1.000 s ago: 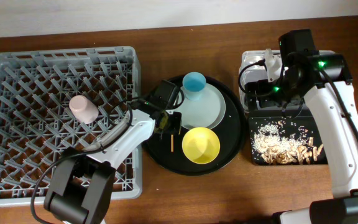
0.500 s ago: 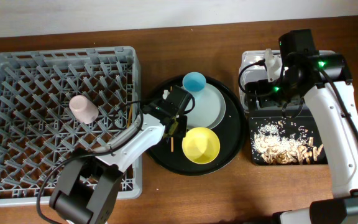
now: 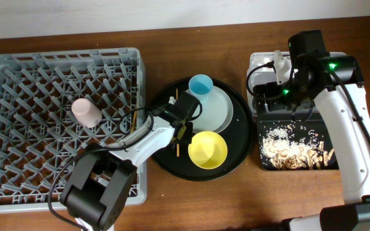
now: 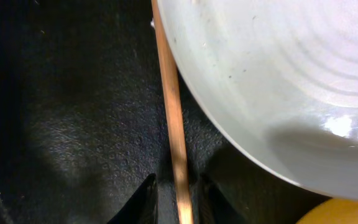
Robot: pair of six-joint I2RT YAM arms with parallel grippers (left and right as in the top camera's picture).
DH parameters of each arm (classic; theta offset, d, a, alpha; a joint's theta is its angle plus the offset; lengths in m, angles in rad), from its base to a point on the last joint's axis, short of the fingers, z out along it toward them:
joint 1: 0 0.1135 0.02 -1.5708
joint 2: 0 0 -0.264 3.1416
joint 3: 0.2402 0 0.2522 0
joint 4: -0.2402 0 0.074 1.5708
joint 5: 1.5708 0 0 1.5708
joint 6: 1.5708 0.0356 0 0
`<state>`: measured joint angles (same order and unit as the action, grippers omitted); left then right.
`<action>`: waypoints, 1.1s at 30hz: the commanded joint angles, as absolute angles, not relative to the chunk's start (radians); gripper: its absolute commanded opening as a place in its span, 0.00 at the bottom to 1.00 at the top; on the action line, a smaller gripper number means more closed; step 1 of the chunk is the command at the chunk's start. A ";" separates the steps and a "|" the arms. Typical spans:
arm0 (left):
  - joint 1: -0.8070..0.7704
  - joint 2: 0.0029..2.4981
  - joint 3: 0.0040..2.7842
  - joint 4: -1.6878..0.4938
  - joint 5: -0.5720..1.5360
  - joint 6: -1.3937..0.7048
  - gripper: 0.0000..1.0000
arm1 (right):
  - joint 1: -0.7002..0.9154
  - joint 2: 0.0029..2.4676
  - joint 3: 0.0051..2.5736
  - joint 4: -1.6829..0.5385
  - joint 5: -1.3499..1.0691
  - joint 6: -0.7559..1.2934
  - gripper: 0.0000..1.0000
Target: Sort waste into correct bins and load items into the dishwasher rack
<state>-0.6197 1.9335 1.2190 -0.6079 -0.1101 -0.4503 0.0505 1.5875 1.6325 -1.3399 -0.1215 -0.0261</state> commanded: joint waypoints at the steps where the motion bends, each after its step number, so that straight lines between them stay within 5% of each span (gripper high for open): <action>1: -0.619 1.985 1.211 -0.602 -0.125 -0.460 0.16 | 0.059 1.578 1.639 -1.343 -0.130 -0.022 0.99; 5: -0.619 1.998 1.212 -0.602 -0.133 -0.460 0.01 | 0.059 1.578 1.639 -1.343 -0.130 -0.022 0.99; 21: -0.591 1.772 1.566 -0.912 -0.346 -0.477 0.01 | 0.059 1.578 1.639 -1.343 -0.130 -0.022 0.99; 33: -0.331 1.735 1.541 -1.127 -0.220 -0.335 0.00 | 0.059 1.578 1.639 -1.343 -0.130 -0.022 0.99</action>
